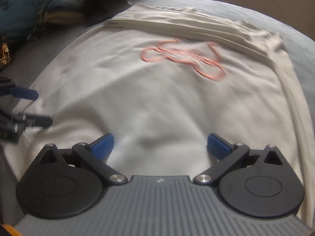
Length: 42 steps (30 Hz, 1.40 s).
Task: Fold clothes
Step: 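Move both open grippers to the sweatshirt hem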
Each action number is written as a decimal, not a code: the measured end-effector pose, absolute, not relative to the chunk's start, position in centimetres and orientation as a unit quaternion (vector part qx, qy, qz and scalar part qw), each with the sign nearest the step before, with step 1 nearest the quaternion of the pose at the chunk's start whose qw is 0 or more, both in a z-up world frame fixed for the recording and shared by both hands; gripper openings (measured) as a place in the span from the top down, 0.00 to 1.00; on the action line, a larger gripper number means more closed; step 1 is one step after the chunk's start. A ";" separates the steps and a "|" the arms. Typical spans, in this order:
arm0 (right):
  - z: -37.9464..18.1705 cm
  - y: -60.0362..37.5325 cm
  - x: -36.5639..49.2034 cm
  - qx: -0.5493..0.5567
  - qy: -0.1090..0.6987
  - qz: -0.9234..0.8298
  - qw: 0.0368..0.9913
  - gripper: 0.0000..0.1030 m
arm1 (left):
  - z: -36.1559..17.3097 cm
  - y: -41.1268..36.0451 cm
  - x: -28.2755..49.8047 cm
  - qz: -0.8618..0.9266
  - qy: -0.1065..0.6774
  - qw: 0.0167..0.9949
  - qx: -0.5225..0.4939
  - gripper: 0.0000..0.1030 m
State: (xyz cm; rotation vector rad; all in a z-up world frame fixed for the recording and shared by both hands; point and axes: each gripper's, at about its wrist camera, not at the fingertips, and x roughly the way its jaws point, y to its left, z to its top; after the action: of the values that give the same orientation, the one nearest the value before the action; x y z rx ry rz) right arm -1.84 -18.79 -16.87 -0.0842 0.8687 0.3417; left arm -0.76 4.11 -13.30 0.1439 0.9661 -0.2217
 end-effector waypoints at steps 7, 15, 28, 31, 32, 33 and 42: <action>-17.2 -21.0 -4.0 -0.008 0.433 0.129 0.892 0.01 | -13.3 4.0 -0.6 -0.101 0.467 0.876 0.067 0.21; -17.3 -20.2 -3.6 -0.024 0.442 0.111 0.890 0.01 | -13.4 4.4 -0.5 -0.089 0.477 0.873 0.053 0.18; -16.6 -23.5 -6.1 -0.020 0.460 0.122 0.879 0.01 | -13.4 4.9 -0.3 -0.082 0.484 0.871 0.033 0.17; -16.3 -25.7 -7.7 -0.014 0.466 0.099 0.879 0.01 | -13.5 5.0 -0.3 -0.080 0.484 0.871 0.030 0.16; -16.1 -26.2 -8.1 -0.010 0.466 0.092 0.880 0.02 | -13.5 5.0 -0.3 -0.081 0.484 0.871 0.031 0.16; -15.9 -26.7 -8.4 -0.006 0.465 0.084 0.881 0.02 | -13.5 5.0 -0.3 -0.081 0.483 0.871 0.031 0.16; -13.9 -29.6 -10.0 0.044 0.448 0.057 0.891 0.43 | -12.6 7.0 -0.7 -0.061 0.483 0.873 0.030 0.16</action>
State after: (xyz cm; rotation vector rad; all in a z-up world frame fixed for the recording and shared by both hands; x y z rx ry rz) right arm -10.01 -29.64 -13.87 0.0916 0.9289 0.1183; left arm -0.69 6.97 -12.62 0.0628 1.0082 -0.1266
